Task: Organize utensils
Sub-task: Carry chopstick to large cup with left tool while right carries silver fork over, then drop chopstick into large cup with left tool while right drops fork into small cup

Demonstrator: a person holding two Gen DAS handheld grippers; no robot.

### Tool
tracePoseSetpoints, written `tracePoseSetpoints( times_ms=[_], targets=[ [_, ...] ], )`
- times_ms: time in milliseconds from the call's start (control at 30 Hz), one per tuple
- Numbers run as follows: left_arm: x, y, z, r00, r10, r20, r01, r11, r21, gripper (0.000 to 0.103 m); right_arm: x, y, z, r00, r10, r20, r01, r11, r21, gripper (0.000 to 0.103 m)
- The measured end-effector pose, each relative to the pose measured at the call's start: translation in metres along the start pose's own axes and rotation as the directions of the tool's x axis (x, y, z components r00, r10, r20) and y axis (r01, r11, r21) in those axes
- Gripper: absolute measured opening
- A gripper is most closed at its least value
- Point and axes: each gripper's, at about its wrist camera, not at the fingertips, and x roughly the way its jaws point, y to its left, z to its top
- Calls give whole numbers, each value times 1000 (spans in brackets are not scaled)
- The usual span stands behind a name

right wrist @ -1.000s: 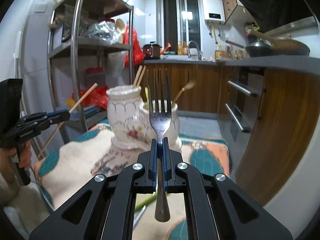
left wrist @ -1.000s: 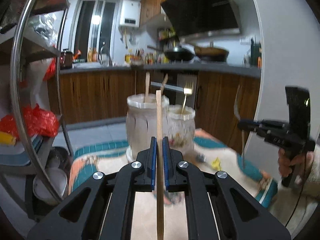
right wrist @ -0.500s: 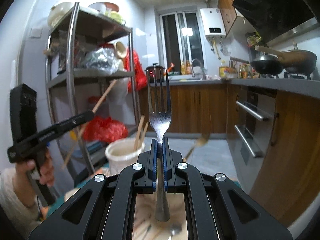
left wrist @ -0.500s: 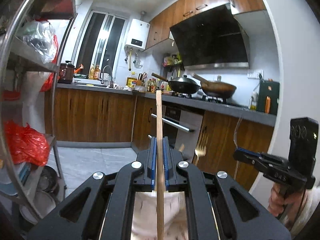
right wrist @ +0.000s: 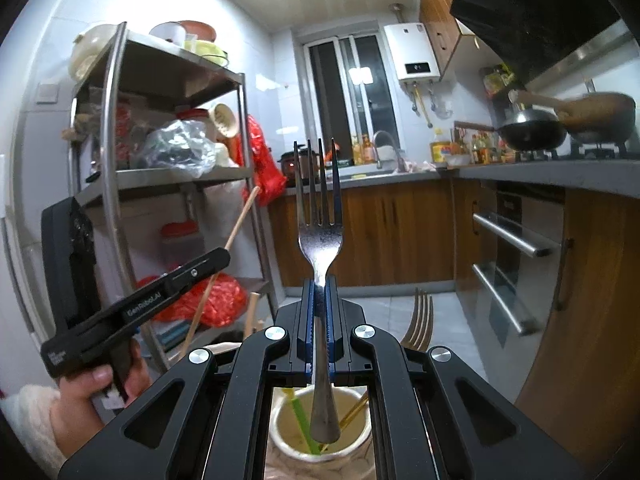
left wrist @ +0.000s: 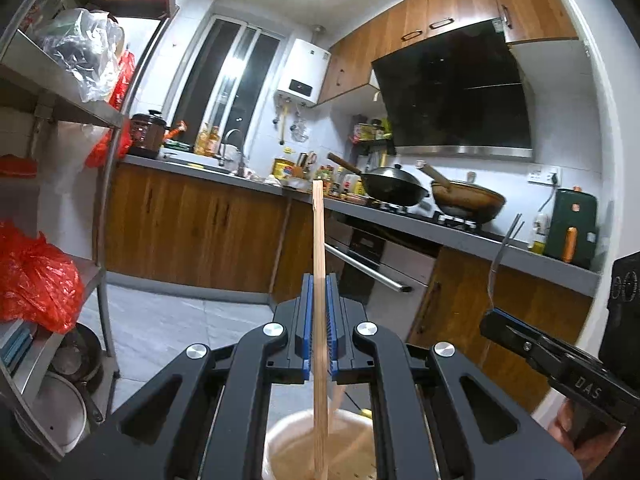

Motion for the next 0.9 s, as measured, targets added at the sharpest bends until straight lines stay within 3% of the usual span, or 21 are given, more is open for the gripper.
tracePoseSetpoints(
  times_ms=[200,467,667,900],
  targets=[
    [13,1,-10,999,36,-1,-36,999,34,6,10,-3,-18,999,-4,-45,5,1000,21,6],
    [-29,-8,-28,997,79,13,-80,991,105,6,11,6,-38,995,-9,-100,9,1000,-2,6],
    [-36,-15,-40,990,125,-63,-114,981,160,6,19,10,-52,987,-13,-162,10,1000,-17,6],
    [-38,-14,-46,980,178,-85,-158,968,195,6,28,2,-62,978,-5,-208,10,1000,22,6]
  ],
)
